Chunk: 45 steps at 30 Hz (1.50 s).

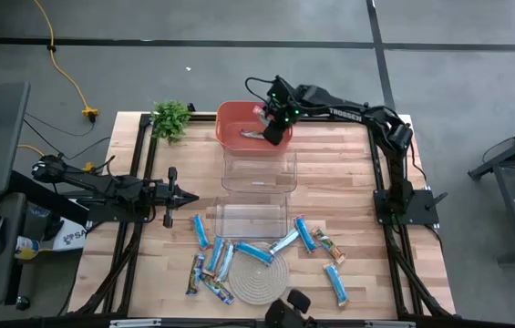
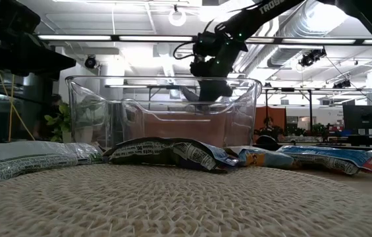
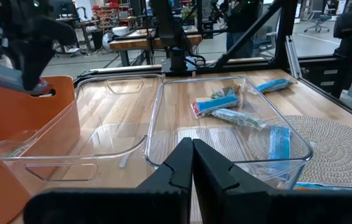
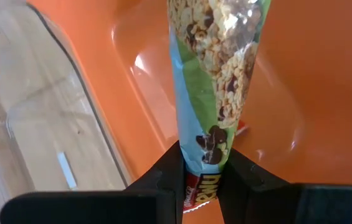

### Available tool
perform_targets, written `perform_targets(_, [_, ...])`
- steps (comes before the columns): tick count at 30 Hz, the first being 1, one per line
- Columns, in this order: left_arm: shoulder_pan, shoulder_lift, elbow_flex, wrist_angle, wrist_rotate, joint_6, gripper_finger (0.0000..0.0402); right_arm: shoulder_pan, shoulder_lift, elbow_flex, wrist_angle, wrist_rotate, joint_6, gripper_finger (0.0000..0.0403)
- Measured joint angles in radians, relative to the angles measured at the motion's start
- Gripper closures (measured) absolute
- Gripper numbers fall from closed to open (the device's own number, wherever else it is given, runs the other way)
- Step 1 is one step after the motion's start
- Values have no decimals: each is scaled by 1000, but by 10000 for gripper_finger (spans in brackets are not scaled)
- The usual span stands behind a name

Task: Pick and place Granola Bars by type
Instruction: Put the red granola bar into the orange bin

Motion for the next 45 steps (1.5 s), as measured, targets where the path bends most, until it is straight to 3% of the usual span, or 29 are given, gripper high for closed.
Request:
perform_targets(9, [0,0,0,0,0,0,394,0,0,-84,-26,-5,25,345])
perform_targets(26, [0,0,0,0,0,0,394,0,0,-87,-18,-98,24,344])
perform_targets(30, [0,0,0,0,0,0,394,1,0,-87,-4,-121,42,315])
perform_targets(38, [0,0,0,0,0,0,394,2,0,-87,4,-129,62,211])
perform_targets(45, [0,0,0,0,0,0,394,19,-47,-86,120,-132,80,198])
